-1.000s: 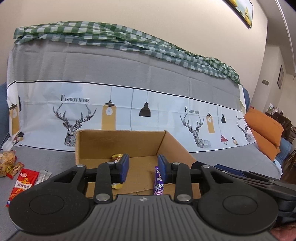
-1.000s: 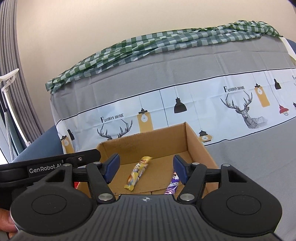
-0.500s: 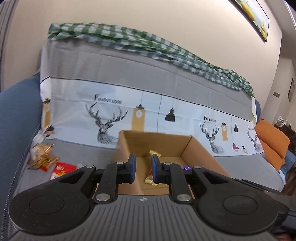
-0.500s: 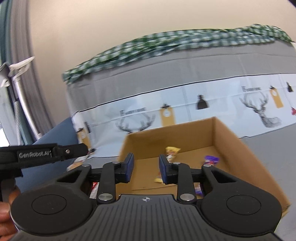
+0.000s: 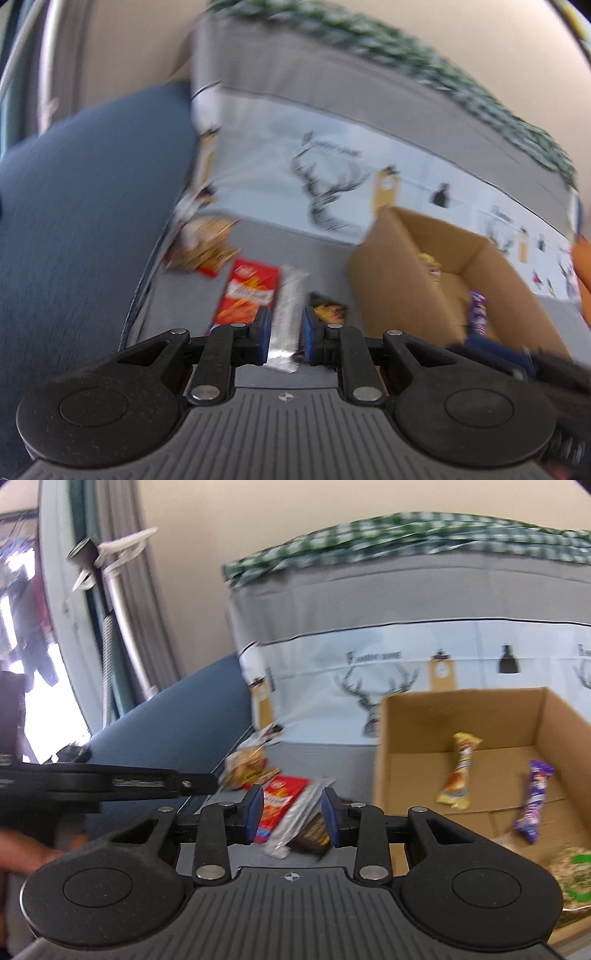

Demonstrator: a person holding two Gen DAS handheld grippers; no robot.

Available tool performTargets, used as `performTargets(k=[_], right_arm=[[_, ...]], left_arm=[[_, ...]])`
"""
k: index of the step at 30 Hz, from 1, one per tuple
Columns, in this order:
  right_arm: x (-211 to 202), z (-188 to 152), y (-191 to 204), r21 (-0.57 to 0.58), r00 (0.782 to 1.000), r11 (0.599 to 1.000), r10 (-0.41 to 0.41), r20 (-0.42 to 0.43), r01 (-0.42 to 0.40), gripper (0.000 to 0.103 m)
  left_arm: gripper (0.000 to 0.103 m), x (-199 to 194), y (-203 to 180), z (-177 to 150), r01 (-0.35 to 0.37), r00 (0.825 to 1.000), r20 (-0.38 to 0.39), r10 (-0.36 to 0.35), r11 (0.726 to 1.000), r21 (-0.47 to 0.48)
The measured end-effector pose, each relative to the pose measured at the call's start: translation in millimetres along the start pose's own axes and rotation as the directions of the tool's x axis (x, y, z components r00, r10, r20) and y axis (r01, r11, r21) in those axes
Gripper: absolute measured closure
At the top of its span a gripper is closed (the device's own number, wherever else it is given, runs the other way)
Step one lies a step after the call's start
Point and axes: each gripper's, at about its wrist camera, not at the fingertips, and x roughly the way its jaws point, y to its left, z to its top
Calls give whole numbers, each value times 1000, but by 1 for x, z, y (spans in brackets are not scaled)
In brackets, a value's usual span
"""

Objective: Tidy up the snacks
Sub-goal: 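Move both grippers down to the red spicy pack and dark cracker bar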

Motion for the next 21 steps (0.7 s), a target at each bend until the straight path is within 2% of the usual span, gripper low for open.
performTargets(k=[4,6,10,13,17,19,21], right_arm=[[16,-9,11,-25,999,999,30,-30,-30,64],[26,-15,15,-57,999,998,14,-48,-16,64],[44,-23,17,-49,996,999,2,-89,-6,64],[50,-26,23,-66,998,998,14,-63,-19,64],[69,-30,27,-52,995,999,7,-98,-13,64],[76,-36,33,-115,997,993,-30,-72,22,57],[88,-43,33,-131,993,989,-75,-88,63,57]], left_arm=[[84,9,6,5,-1,1000,5,2,999,-43],[84,15,5,7,0,1000,-10,-1,999,-46],[84,24,3,8,-2,1000,-17,1,999,-36],[84,31,3,8,-22,999,-30,21,999,-36],[84,37,11,8,-55,998,-41,53,997,-53],[84,39,14,8,-64,997,-42,62,996,-59],[84,42,16,8,-75,996,-43,73,996,-57]])
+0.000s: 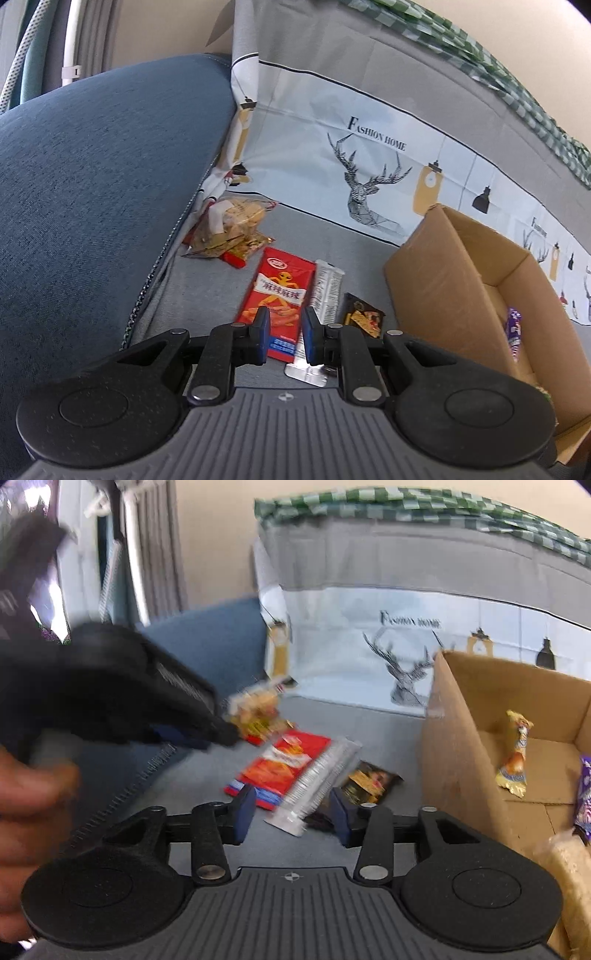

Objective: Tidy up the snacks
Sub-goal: 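Move both grippers down to the red spicy pack and dark cracker bar, then close left gripper on the red spicy pack while right gripper grasps the dark cracker bar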

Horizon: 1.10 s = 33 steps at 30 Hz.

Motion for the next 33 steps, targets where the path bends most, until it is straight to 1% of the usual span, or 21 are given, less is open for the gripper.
performTargets(k=[2,3,6,8,9,10,11,15,19,20,23,25,28,30,32,33], right_arm=[[10,-1,1,0,999,999,-36,-14,36,56],[15,-1,1,-6,998,998,-58,-11,58,55],[29,0,1,-13,993,993,-119,2,119,46],[40,0,-2,12,989,989,-148,-18,148,45],[45,0,-5,15,987,988,-154,-50,155,45],[49,1,-7,29,984,985,-167,-60,169,43],[54,1,-8,38,982,983,-178,-70,181,43],[71,2,-13,69,979,979,-183,-94,189,41],[84,2,-14,81,973,975,-196,-124,207,38],[87,2,-15,84,971,974,-200,-131,212,38],[94,1,-20,129,968,967,-197,-157,218,39],[99,0,-21,139,965,965,-198,-173,223,39],[102,-3,-25,173,964,960,-188,-189,221,40],[103,-4,-25,178,966,959,-187,-180,219,40],[102,-5,-25,183,968,960,-181,-172,212,50],[101,-5,-26,183,970,961,-178,-166,208,56]], left_arm=[[84,5,1,1,0,1000,-7,0,1000,-9],[84,7,2,0,-2,1000,-8,2,1000,-11],[83,17,1,1,-11,1000,-25,10,1000,-17],[82,23,1,2,-18,999,-29,17,1000,-17],[81,27,1,2,-22,999,-36,21,1000,-19],[77,30,1,3,-22,999,-42,21,1000,-21],[71,34,2,4,-23,999,-44,22,1000,-20],[63,50,4,9,-46,998,-48,47,999,6],[52,70,8,13,-69,995,-70,71,997,38],[46,75,9,14,-73,994,-74,76,996,44],[35,89,11,15,-69,992,-100,74,996,51],[31,98,9,15,-68,990,-120,75,996,65],[28,108,1,14,-59,988,-138,74,992,108],[28,114,-5,12,-77,984,-148,99,986,150],[29,120,-6,10,-113,976,-164,145,976,189],[30,121,-7,9,-121,975,-161,155,971,206]])
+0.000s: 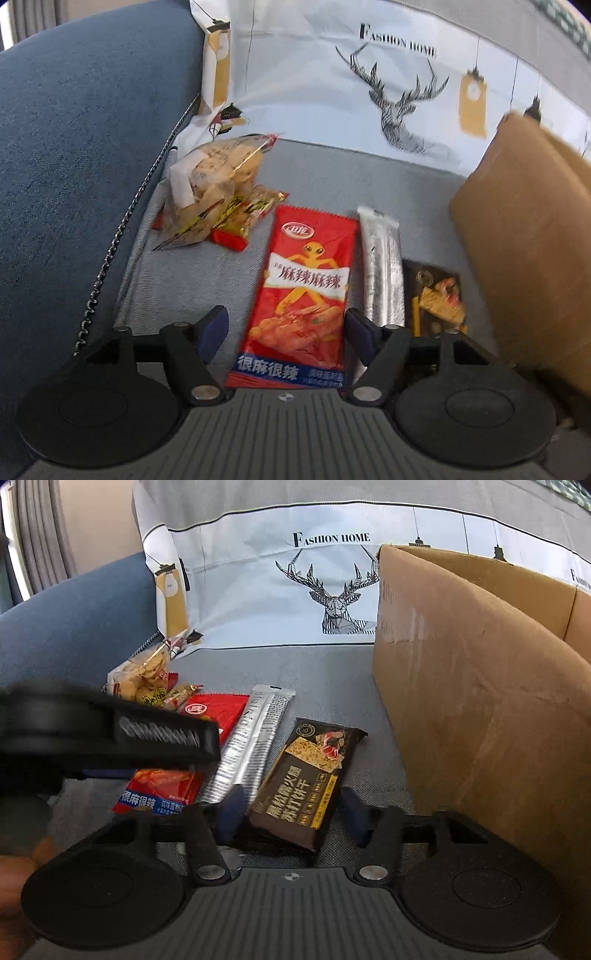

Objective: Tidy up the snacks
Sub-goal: 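Close left gripper on the red spicy pack while right gripper grasps the dark cracker bar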

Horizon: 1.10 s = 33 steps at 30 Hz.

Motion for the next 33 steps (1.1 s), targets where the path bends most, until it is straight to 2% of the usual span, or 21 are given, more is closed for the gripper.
performTargets(k=[2,4,10,14,20,25,26,28,33], right_arm=[[-1,0,-2,-2,1000,1000,6,8,-6,60],[-3,0,-3,-6,1000,1000,23,11,-23,62],[-23,-2,-1,-70,996,994,85,3,-85,63],[-49,-5,0,-112,991,984,133,-33,-136,64],[-91,-24,2,-161,970,963,191,-153,-215,64],[-104,-46,2,-177,943,951,204,-261,-255,63],[-105,-50,3,-190,944,947,205,-258,-258,62],[-103,-52,5,-226,949,941,197,-245,-253,53],[-95,-50,1,-210,948,945,197,-250,-251,50]], left_arm=[[42,-1,-1,-1,-25,1000,0,25,999,23],[47,-4,-1,-3,-42,999,3,42,998,45],[51,-25,11,-12,-56,998,-25,55,998,-5],[51,-47,16,-23,-72,996,-63,69,997,-40],[51,-78,15,-46,-90,984,-165,68,987,-131],[47,-76,3,-56,-109,967,-241,88,991,-76],[46,-75,2,-57,-110,966,-244,89,991,-72],[43,-75,1,-55,-106,966,-243,85,991,-76],[37,-70,-4,-50,-108,965,-246,92,993,-55]])
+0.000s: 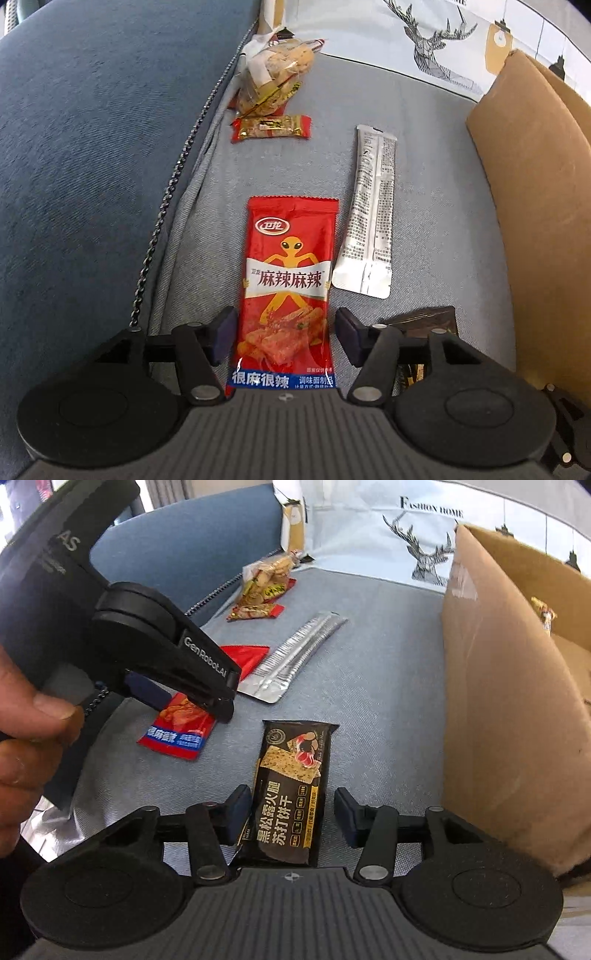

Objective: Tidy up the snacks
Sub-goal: 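Close left gripper on the red spicy pack while right gripper grasps the dark cracker bar, then carry both packs over the box and open both grippers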

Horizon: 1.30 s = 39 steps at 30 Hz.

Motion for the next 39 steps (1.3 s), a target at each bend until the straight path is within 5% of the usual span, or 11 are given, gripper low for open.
performTargets(k=[13,17,23,39], right_arm=[[5,4,2,-26,1000,1000,4,10,-3,48],[5,1,7,-69,1000,997,-15,16,16,56],[-6,2,7,-87,998,996,-8,64,13,62],[-110,19,-3,-74,915,995,-29,403,64,62]], left_arm=[[33,7,0,0,-5,1000,10,5,999,34],[51,4,2,-2,8,1000,26,-9,999,47],[54,-14,5,2,32,995,95,-32,999,11],[54,-112,-9,0,120,904,416,-99,992,-25]])
